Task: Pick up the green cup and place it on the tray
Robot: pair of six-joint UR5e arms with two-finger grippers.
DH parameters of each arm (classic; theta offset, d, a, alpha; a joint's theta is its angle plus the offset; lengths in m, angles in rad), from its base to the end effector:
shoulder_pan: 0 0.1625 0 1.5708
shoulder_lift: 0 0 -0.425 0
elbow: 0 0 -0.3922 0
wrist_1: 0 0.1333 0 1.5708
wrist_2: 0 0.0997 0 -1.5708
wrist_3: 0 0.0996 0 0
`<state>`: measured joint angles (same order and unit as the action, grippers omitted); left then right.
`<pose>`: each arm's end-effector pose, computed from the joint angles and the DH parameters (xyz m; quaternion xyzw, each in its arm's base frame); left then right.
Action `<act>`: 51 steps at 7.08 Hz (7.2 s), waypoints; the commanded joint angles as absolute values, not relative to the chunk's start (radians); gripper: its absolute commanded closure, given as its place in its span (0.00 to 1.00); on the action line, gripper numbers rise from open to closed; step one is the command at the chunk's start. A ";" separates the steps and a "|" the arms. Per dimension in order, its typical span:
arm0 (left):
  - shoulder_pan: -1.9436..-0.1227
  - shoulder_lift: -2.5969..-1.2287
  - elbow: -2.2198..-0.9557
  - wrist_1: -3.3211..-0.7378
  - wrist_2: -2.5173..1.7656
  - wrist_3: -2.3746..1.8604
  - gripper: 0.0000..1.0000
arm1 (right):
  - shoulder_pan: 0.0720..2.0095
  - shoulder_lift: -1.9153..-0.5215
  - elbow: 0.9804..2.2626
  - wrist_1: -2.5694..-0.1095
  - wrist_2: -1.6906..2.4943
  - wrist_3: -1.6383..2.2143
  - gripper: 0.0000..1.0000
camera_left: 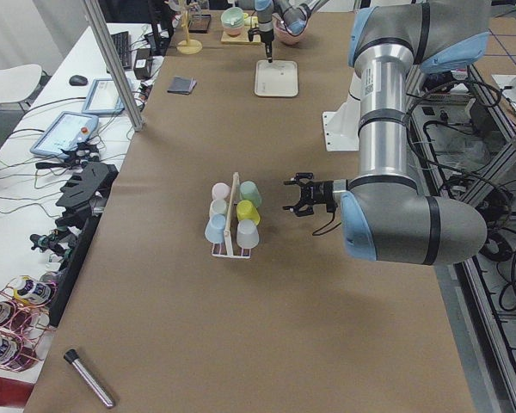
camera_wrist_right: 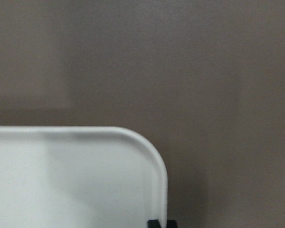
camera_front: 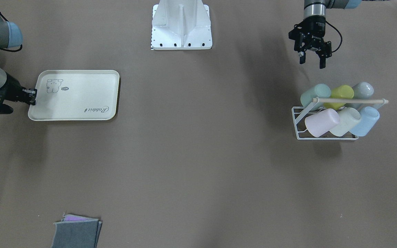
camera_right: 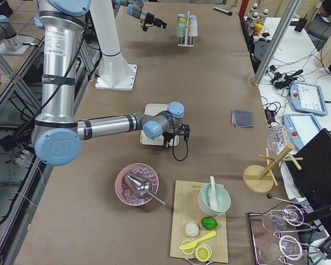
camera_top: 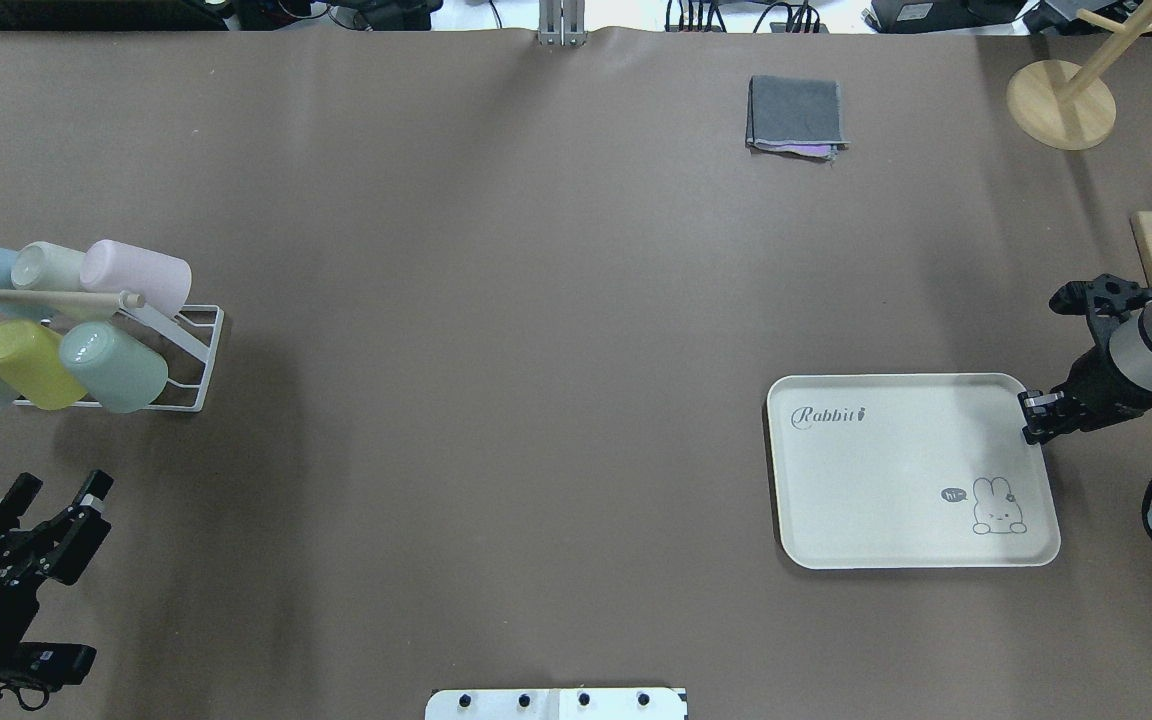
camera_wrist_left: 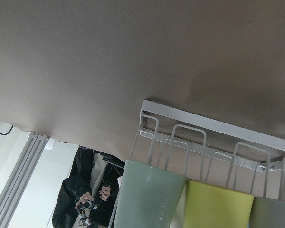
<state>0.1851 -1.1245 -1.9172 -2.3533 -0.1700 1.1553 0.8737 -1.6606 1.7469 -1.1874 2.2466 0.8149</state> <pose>0.3324 -0.1733 0.5352 0.4241 -0.5045 0.6909 0.2971 -0.2516 -0.4111 0.5761 -0.0614 -0.3852 -0.0230 0.9205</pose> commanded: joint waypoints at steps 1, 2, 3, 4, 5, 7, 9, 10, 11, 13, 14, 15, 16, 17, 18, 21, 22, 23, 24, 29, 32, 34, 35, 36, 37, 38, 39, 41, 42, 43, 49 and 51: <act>0.143 -1.221 -1.856 -2.344 -0.156 1.152 0.02 | 0.894 -1.631 1.784 -1.186 2.252 0.863 1.00; 0.127 -1.229 -1.850 -2.342 -0.158 1.160 0.02 | 0.928 -1.615 1.795 -1.187 2.278 0.865 1.00; 0.120 -1.229 -1.848 -2.342 -0.160 1.161 0.02 | 0.968 -1.603 1.801 -1.187 2.339 0.865 1.00; 0.109 -1.230 -1.844 -2.330 -0.163 1.161 0.02 | 0.995 -1.601 1.813 -1.187 2.362 0.867 1.00; 0.086 -1.230 -1.844 -2.298 -0.167 1.161 0.02 | 1.018 -1.603 1.822 -1.187 2.387 0.867 1.00; 0.058 -1.232 -1.841 -2.263 -0.169 1.161 0.02 | 1.054 -1.588 1.836 -1.187 2.439 0.888 1.00; 0.044 -1.241 -1.841 -2.249 -0.175 1.161 0.02 | 1.068 -1.560 1.838 -1.187 2.451 0.905 1.00; 0.044 -1.247 -1.839 -2.247 -0.175 1.160 0.02 | 1.068 -1.534 1.838 -1.186 2.457 0.911 1.00; 0.044 -1.262 -1.838 -2.226 -0.178 1.160 0.02 | 1.068 -1.499 1.835 -1.187 2.460 0.928 1.00; 0.043 -1.287 -1.829 -2.212 -0.183 1.158 0.02 | 1.028 -1.396 1.804 -1.190 2.464 0.994 1.00; 0.037 -1.295 -1.829 -2.212 -0.183 1.158 0.02 | 1.005 -1.341 1.771 -1.189 2.464 1.009 1.00; 0.028 -1.296 -1.827 -2.212 -0.183 1.160 0.02 | 0.983 -1.283 1.729 -1.189 2.464 1.022 1.00; 0.015 -1.299 -1.825 -2.212 -0.183 1.160 0.02 | 0.961 -1.214 1.679 -1.190 2.464 1.035 1.00; 0.003 -1.299 -1.822 -2.212 -0.183 1.160 0.02 | 0.937 -1.142 1.613 -1.192 2.464 1.037 1.00; 0.000 -1.301 -1.801 -2.212 -0.184 1.155 0.03 | 0.919 -1.081 1.551 -1.193 2.464 1.057 1.00; -0.003 -1.307 -1.795 -2.212 -0.213 1.154 0.02 | 0.841 -0.959 1.450 -1.192 2.459 1.135 1.00; -0.003 -1.307 -1.795 -2.212 -0.213 1.154 0.03 | 0.807 -0.945 1.450 -1.189 2.448 1.146 1.00; -0.003 -1.312 -1.795 -2.212 -0.213 1.154 0.03 | 0.770 -0.934 1.450 -1.189 2.416 1.146 1.00; -0.005 -1.316 -1.793 -2.212 -0.216 1.155 0.03 | 0.743 -0.933 1.451 -1.189 2.383 1.147 1.00; -0.028 -1.351 -1.792 -2.212 -0.250 1.154 0.09 | 0.692 -0.920 1.399 -1.166 2.304 1.146 1.00; -0.041 -1.351 -1.781 -2.212 -0.249 1.154 0.07 | 0.692 -0.920 1.397 -1.144 2.301 1.149 0.13; -0.058 -1.359 -1.770 -2.212 -0.239 1.154 0.04 | 0.698 -0.922 1.413 -1.144 2.289 1.155 0.00; -0.070 -1.377 -1.758 -2.212 -0.238 1.154 0.03 | 0.731 -0.940 1.443 -1.144 2.296 1.158 0.00; -0.078 -1.387 -1.749 -2.212 -0.238 1.154 0.03 | 0.758 -1.009 1.506 -1.144 2.301 1.148 0.00; -0.084 -1.388 -1.747 -2.212 -0.238 1.154 0.03 | 0.796 -1.067 1.556 -1.143 2.307 1.131 0.00; -0.086 -1.388 -1.747 -2.212 -0.241 1.154 0.04 | 0.848 -1.128 1.600 -1.152 2.319 1.094 0.00; -0.090 -1.388 -1.747 -2.212 -0.248 1.154 0.09 | 0.898 -1.165 1.623 -1.157 2.321 1.015 0.00; -0.091 -1.391 -1.747 -2.212 -0.252 1.154 0.15 | 0.987 -1.260 1.679 -1.172 2.318 0.936 0.00; -0.091 -1.396 -1.747 -2.212 -0.253 1.154 0.15 | 1.015 -1.313 1.733 -1.187 2.319 0.927 0.00; -0.091 -1.404 -1.743 -2.212 -0.255 1.154 0.05 | 1.061 -1.397 1.764 -1.189 2.313 0.826 0.00; -0.089 -1.408 -1.732 -2.171 -0.239 1.215 0.03 | 1.297 -1.736 1.901 -1.254 2.299 0.537 0.00; -0.086 -1.405 -1.802 -2.177 -0.239 1.297 0.03 | 1.428 -1.703 1.899 -1.522 2.296 0.358 0.00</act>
